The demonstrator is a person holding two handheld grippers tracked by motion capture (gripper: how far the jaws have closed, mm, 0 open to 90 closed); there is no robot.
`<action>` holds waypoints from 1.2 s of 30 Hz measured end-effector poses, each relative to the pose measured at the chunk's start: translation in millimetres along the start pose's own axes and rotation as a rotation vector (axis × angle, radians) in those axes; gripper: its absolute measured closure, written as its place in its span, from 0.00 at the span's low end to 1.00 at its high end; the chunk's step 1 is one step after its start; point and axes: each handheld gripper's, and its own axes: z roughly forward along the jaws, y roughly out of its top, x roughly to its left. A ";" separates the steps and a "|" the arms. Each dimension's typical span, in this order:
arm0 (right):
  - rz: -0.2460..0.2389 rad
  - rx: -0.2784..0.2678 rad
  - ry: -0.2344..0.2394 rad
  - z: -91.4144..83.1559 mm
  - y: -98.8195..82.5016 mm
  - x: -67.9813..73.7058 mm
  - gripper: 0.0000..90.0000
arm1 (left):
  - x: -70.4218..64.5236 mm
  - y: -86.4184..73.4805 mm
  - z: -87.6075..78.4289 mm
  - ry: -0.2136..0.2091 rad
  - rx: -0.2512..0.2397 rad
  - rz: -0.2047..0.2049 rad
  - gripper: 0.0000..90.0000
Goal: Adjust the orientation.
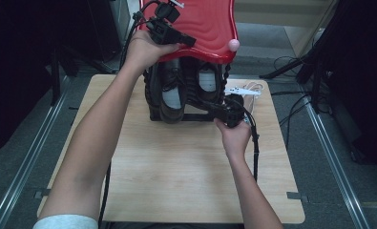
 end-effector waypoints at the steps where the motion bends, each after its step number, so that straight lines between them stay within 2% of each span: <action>1: -0.006 0.005 0.001 -0.4 -1.3 2.8 1.00 | -0.5 -0.1 0.2 0.003 -0.003 -0.001 1.00; 9: -0.034 0.050 0.036 -0.3 -13.0 22.6 1.00 | 0.5 -0.5 -0.1 -0.003 -0.004 -0.006 1.00; 23: -0.087 0.123 0.116 24.6 -28.2 59.5 1.00 | 1.7 -0.8 0.0 -0.011 -0.008 -0.013 1.00; 28: -0.090 0.136 0.152 34.1 -30.2 69.9 1.00 | 2.1 -1.0 -0.2 -0.011 -0.007 -0.013 1.00; 32: -0.091 0.128 0.152 39.3 -26.3 73.3 1.00 | 1.8 -1.4 -0.5 -0.009 -0.007 -0.010 1.00; 36: -0.081 0.117 0.135 41.8 -21.5 68.5 1.00 | 1.8 -1.5 -0.5 -0.007 -0.008 -0.011 1.00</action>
